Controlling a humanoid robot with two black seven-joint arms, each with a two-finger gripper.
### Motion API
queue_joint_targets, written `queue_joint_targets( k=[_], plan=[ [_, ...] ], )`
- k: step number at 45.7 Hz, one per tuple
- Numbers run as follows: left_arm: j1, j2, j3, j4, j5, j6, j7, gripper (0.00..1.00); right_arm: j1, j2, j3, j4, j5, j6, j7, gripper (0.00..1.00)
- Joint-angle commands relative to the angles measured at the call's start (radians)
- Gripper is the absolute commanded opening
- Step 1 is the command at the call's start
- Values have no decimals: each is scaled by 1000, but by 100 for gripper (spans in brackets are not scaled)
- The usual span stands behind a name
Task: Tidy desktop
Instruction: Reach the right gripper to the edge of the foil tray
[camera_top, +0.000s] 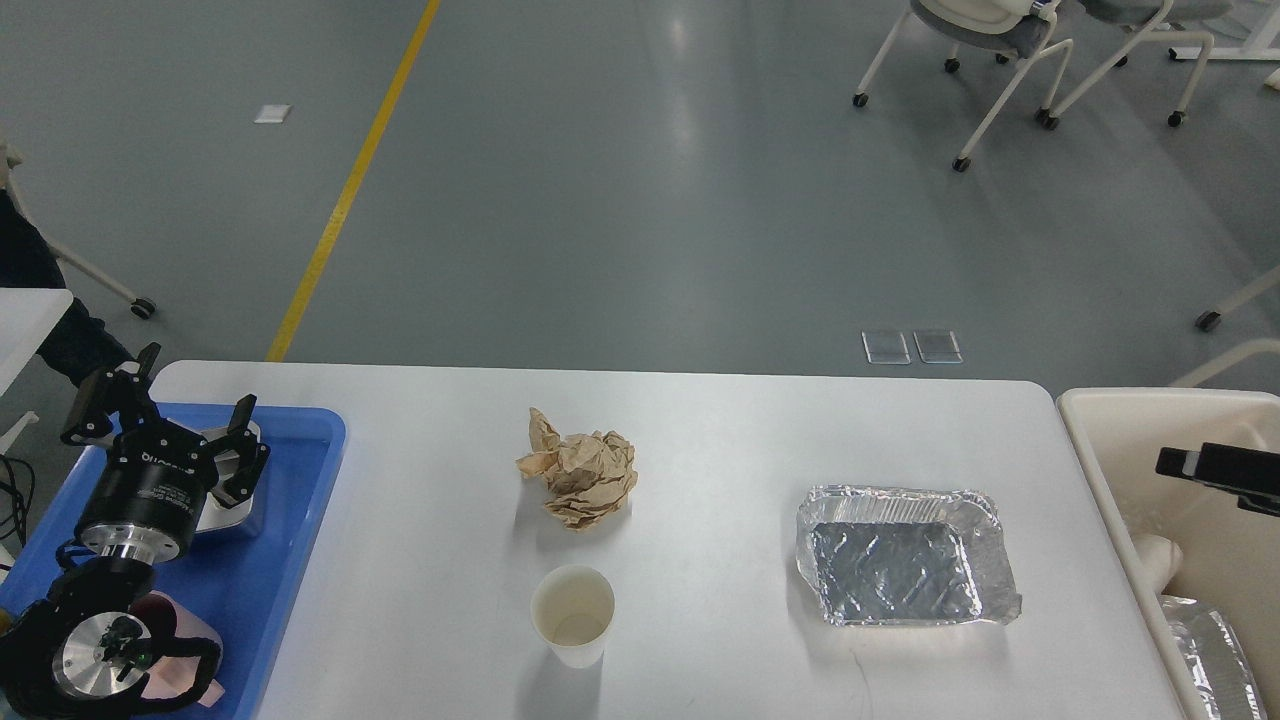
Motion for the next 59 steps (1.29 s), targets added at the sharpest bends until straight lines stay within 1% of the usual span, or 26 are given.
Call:
queue_joint_targets(
  k=[1,6,12,16,21,25,30,35,39,47,51,59],
  plan=[
    [0,-2,2,5,-2,-38,1,97,2,-33,-7,10,-90,-2,0,100],
    [0,-2,3,5,-3,-38,3,97,9,5,-4,10,-225,-9,-1,100],
    [0,-5,6,5,-3,-40,5,97,11,129,-8,-2,-374,-9,-1,100],
    [-1,-5,6,13,-3,-40,9,97,12,215,-10,-42,-431,5,-11,100],
    [-7,-8,8,27,-3,-40,14,97,26,321,-16,-131,-443,44,-12,100],
    [-10,-16,32,27,-3,-35,14,97,74,391,-57,-208,-472,67,-6,100],
    [-12,-25,46,27,-3,-32,14,97,179,461,-178,-300,-491,67,-1,100],
    [-10,-26,46,27,-3,-32,14,97,311,505,-327,-361,-492,58,-1,100],
    [-10,-26,46,27,-3,-32,14,97,385,562,-410,-413,-486,54,-1,100],
    [-10,-25,46,27,-3,-32,14,97,408,669,-449,-515,-488,38,-1,100],
    [-9,-25,46,27,-3,-32,14,97,411,721,-476,-590,-488,35,-1,100],
    [-7,-25,48,28,-3,-32,14,97,413,763,-535,-653,-484,-8,-1,100]
  ],
)
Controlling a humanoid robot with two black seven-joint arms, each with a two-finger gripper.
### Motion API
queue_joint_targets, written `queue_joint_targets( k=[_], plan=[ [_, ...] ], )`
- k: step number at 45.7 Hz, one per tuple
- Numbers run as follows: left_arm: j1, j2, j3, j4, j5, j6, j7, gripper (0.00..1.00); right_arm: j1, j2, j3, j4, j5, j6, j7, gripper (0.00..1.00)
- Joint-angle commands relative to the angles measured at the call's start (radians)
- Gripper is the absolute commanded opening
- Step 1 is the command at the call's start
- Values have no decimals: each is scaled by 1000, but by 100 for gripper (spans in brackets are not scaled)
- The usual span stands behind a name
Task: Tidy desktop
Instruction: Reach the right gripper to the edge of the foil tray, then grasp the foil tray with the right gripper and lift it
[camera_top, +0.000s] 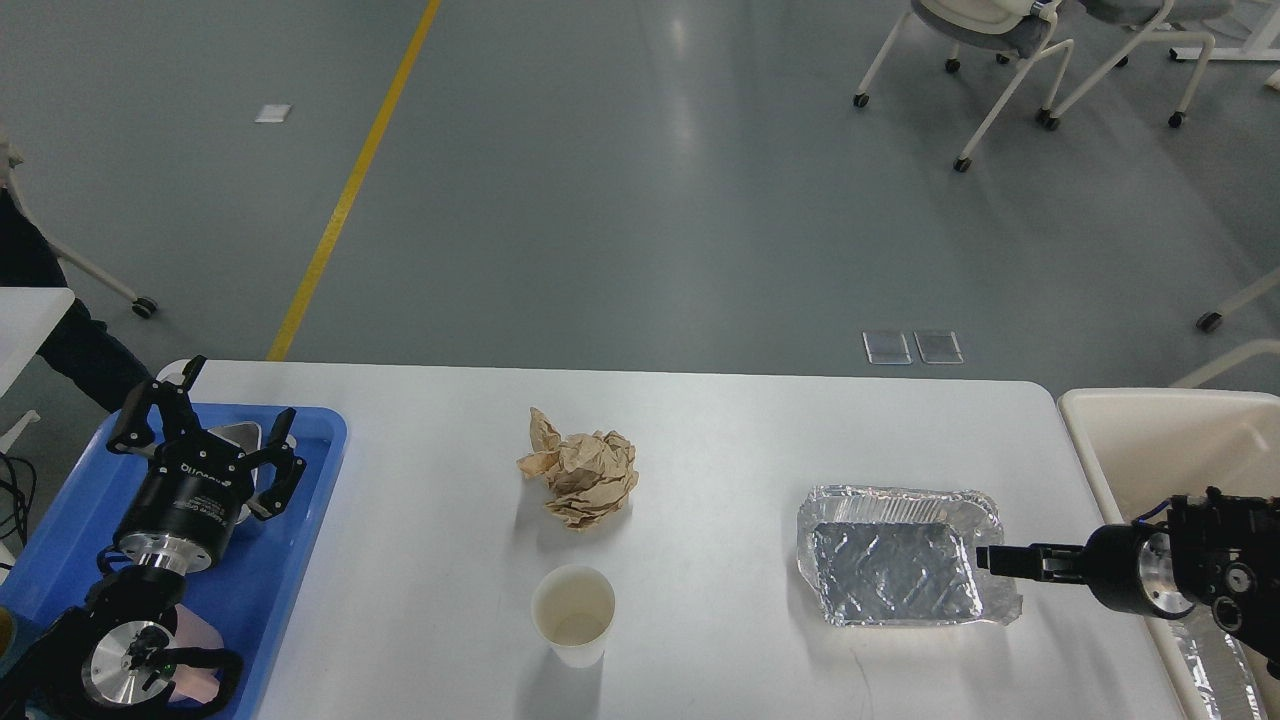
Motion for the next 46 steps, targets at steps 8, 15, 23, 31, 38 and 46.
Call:
queue_joint_targets(
  k=[8,15,23,31,38,46],
  plan=[
    [2,-3,1,1,0,1,2,97,1,53,-62,-95,7,-58,0,100],
    [5,-3,1,3,0,1,2,97,-1,72,-79,-98,7,-79,0,98],
    [8,-3,1,3,0,0,2,97,2,123,-114,-150,9,-91,2,80],
    [8,2,8,4,0,-3,0,97,2,140,-126,-164,12,-91,32,9],
    [8,2,8,7,0,-3,0,97,22,140,-129,-161,12,-91,55,0],
    [8,-1,8,22,0,-3,0,97,31,114,-129,-112,12,-88,104,0]
  ],
)
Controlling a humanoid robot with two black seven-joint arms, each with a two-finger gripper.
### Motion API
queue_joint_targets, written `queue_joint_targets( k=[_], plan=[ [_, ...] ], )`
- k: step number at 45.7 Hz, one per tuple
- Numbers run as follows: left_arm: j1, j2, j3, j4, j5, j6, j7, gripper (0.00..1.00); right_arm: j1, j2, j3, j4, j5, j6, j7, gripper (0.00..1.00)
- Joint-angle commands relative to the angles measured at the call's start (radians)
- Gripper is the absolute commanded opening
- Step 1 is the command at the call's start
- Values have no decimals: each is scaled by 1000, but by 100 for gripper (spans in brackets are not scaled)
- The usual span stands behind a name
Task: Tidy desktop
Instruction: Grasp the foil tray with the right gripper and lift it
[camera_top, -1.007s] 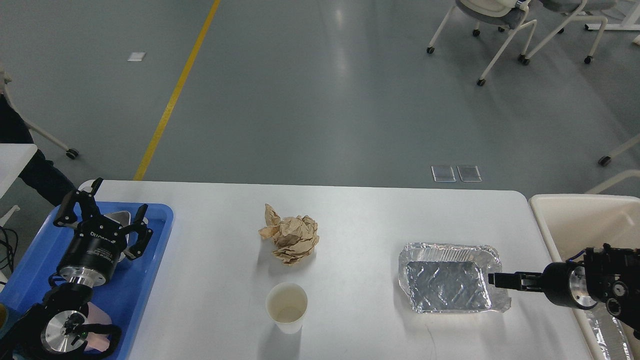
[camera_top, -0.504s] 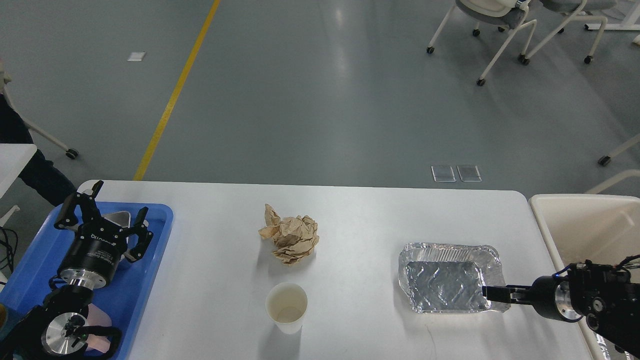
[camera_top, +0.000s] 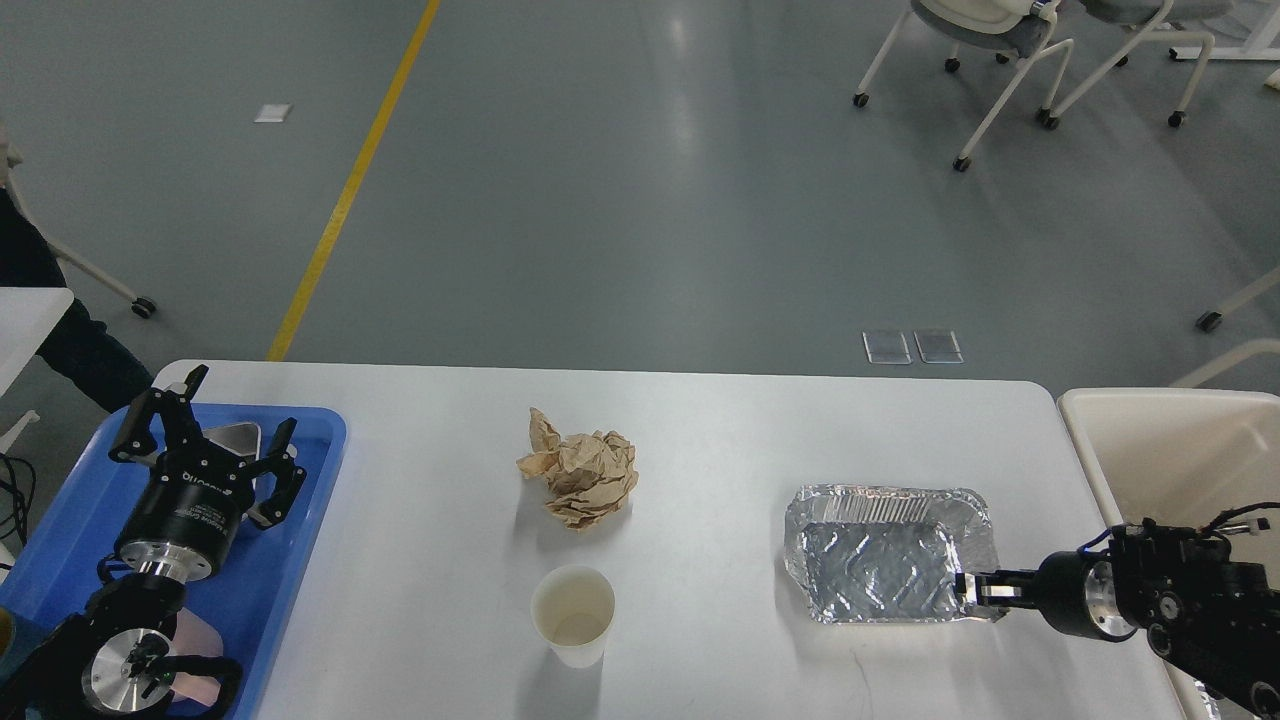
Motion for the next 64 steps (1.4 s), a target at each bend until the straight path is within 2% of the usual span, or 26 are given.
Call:
queue_joint_targets(
  k=[1,9,18,27,35,39,40,43,45,47,58,64],
  plan=[
    [-1,-2,0,11,0,0,0,97,9,-31,0,39,0,3,45,0],
    [-2,-2,0,14,0,0,0,97,30,-105,3,91,1,5,54,0],
    [-7,1,0,14,0,0,2,97,96,-278,11,222,101,29,63,0],
    [-10,1,2,14,0,5,2,97,254,-452,14,303,222,172,71,0],
    [-14,2,20,14,0,8,2,97,348,-467,8,289,307,276,51,0],
    [-17,10,49,12,1,11,2,97,374,-436,3,272,331,324,-5,0],
    [-17,13,51,12,1,11,2,97,387,-395,3,251,343,362,-65,0],
    [-16,18,52,12,1,17,2,97,401,-318,1,199,371,393,-176,0],
    [-16,19,52,12,3,22,2,97,409,-269,1,171,396,397,-234,0],
    [-13,21,52,12,3,25,2,97,421,-231,1,160,417,397,-274,0],
    [-13,41,75,12,12,35,3,97,466,-47,0,114,442,393,-372,0],
    [-14,55,86,11,12,49,3,97,481,15,0,114,442,393,-414,0]
  ],
)
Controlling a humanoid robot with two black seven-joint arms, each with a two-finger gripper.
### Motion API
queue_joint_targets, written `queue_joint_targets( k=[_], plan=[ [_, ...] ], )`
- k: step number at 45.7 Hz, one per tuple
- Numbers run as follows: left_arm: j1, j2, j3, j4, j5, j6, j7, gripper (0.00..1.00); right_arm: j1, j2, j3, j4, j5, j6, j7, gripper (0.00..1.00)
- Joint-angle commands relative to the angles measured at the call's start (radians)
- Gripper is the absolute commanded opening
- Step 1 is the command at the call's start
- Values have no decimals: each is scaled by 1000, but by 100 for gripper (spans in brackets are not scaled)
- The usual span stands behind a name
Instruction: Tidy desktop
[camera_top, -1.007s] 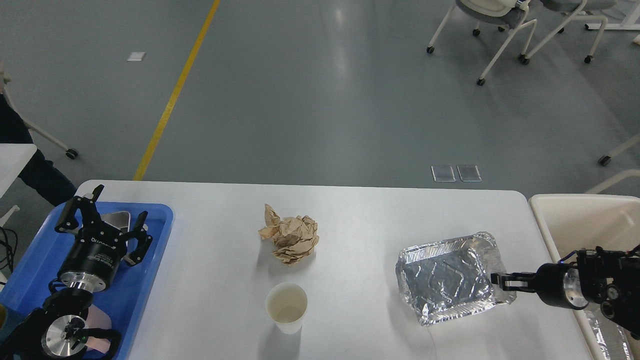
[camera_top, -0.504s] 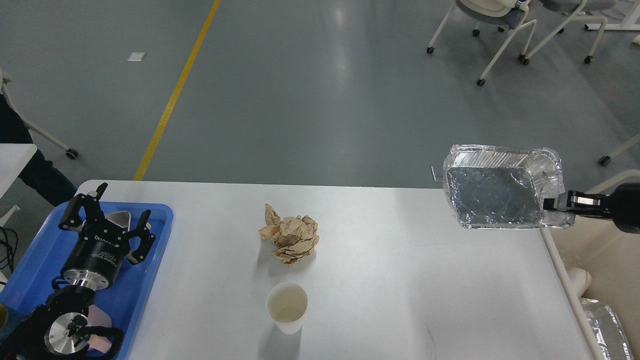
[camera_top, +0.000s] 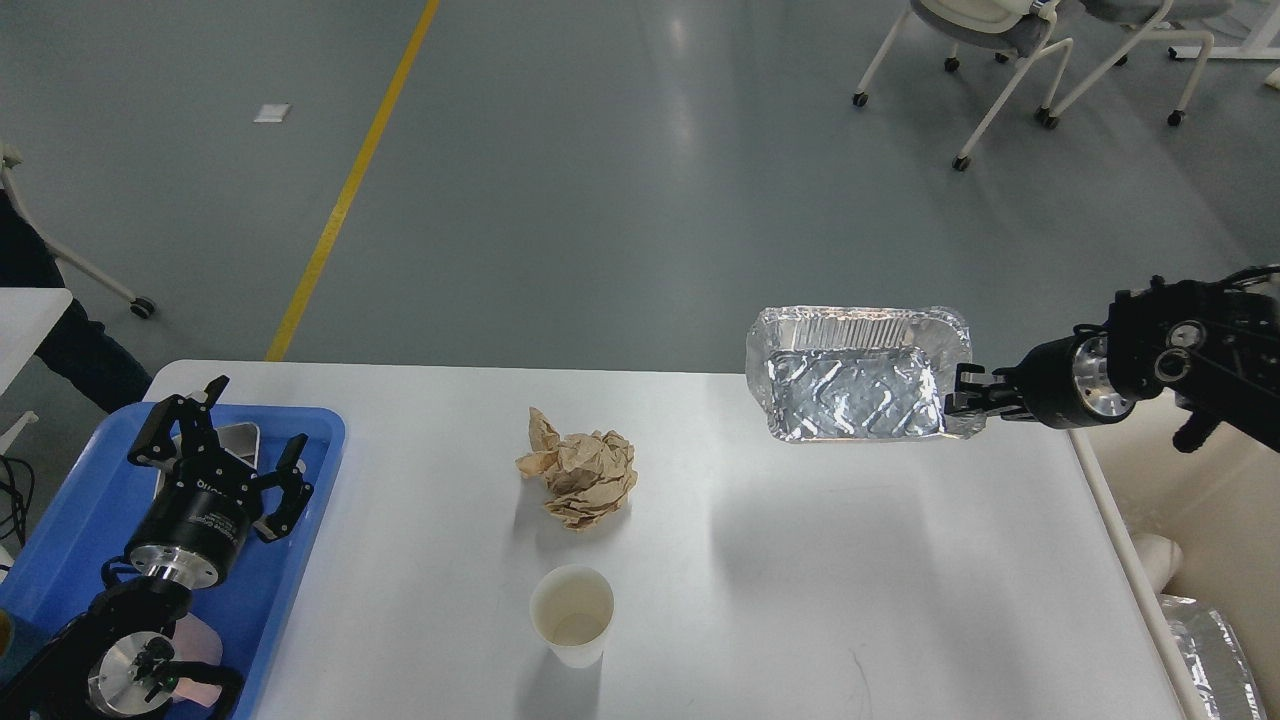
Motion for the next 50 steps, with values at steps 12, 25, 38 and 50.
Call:
queue_joint_targets(
  k=[12,25,38,50],
  plan=[
    [-50,76,132,-63,12,75,0,97,34,161,-5,-27,-3,-2,-101,0],
    [-66,513,380,-432,213,167,-6,97,36,214,-35,-69,-1,-16,-101,0],
    [-57,986,388,-445,397,173,-150,97,23,221,-37,-70,-1,-29,-101,0],
    [-43,1271,530,-475,453,161,-169,97,22,217,-39,-70,-4,-31,-104,0]
  ],
)
